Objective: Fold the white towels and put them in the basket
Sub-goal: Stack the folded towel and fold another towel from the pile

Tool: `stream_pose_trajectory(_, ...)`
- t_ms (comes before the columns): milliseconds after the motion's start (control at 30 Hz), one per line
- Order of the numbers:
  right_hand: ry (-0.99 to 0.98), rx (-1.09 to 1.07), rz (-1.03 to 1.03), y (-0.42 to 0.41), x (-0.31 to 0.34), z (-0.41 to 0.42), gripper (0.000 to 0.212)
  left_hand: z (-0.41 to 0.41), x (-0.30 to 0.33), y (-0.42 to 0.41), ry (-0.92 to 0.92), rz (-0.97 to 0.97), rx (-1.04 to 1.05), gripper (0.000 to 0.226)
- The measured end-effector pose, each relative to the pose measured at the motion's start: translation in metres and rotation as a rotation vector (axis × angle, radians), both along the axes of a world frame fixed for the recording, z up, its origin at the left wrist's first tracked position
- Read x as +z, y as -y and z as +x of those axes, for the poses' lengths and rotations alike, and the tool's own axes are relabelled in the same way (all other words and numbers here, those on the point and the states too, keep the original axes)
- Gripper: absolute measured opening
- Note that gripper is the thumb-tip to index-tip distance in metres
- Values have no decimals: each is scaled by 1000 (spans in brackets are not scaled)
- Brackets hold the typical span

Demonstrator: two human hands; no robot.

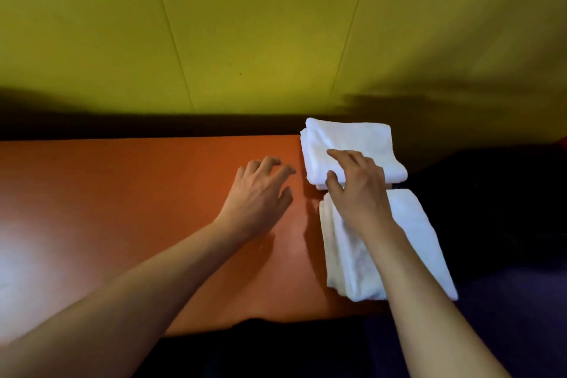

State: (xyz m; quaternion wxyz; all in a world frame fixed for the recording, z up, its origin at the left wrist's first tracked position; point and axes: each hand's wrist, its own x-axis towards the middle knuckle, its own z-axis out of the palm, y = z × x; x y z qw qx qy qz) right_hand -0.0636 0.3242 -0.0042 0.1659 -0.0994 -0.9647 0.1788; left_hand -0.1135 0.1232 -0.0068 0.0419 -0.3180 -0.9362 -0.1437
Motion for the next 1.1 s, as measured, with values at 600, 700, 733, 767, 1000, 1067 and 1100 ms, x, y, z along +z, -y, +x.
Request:
stream_pose_trajectory(600,32,385,-105,259,11,23,42,93,39,259,-59,31,358,34)
stream_pose_trajectory(700,46,438,-111,305,11,16,43,100,37,305,-66,43,443,32)
stream_pose_trajectory(733,50,456,-110,321,10,13,43,101,36,320,-67,44,470,32)
stream_pose_trajectory(767,55,475,-108,338,10,9,43,101,35,336,-67,44,498,32)
stream_pose_trajectory(1000,92,600,-120,451,2,-31,43,86,24,443,-61,35,637,33)
stream_pose_trajectory(1067,104,627,-124,480,-3,-44,43,78,18,471,-58,12,672,34)
stream_pose_trajectory(1100,111,640,-122,493,-6,-50,43,74,13,485,-60,4,686,34)
